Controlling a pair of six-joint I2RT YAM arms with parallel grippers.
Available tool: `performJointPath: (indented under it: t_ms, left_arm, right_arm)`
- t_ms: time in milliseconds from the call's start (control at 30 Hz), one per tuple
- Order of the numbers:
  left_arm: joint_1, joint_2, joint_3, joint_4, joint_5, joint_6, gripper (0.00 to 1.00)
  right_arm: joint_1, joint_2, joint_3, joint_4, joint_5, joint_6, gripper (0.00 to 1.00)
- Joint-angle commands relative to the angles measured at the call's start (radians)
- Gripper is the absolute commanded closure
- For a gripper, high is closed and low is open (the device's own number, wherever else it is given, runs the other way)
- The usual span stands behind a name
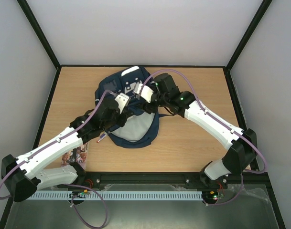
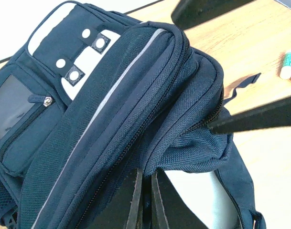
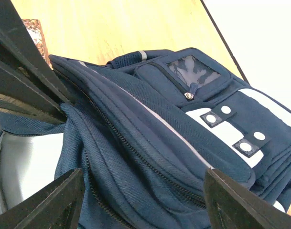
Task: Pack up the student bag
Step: Adjust the book in the student bag.
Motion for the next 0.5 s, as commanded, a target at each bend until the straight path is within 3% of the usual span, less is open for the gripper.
performJointPath:
  t_ms: [0, 200, 300, 333, 400, 467]
  left_arm:
    - [-0.005, -0.065, -0.015, 0.082, 0.026, -0.029, 0.98]
    - [-0.003, -0.087, -0.014, 0.087, 0.031, -0.024, 0.98]
    - [-0.003, -0.097, -0.017, 0.082, 0.025, -0.020, 0.97]
    - [-0.003, -0.098, -0.018, 0.081, 0.025, -0.019, 0.92]
    - [-0.002, -0.109, -0.018, 0.075, 0.027, -0.021, 0.66]
    - [-0.004, -0.141, -0.026, 0.075, 0.043, -0.021, 0.52]
  right_arm:
    - [0.002, 0.028, 0.032, -0.049, -0.043, -0.047, 0.31]
    - [0.002, 0.154, 0.104, -0.160, -0.115, -0.052, 0.35]
    - [0.001, 0.180, 0.107, -0.131, -0.089, -0.011, 0.58]
    - [0.000, 0.183, 0.110, -0.108, -0.071, 0.007, 0.67]
    - [-0.003, 0.187, 0.135, -0.083, -0.057, 0.040, 0.83]
    - [-0.011, 0.190, 0.173, -0.078, -0.059, 0.074, 0.93]
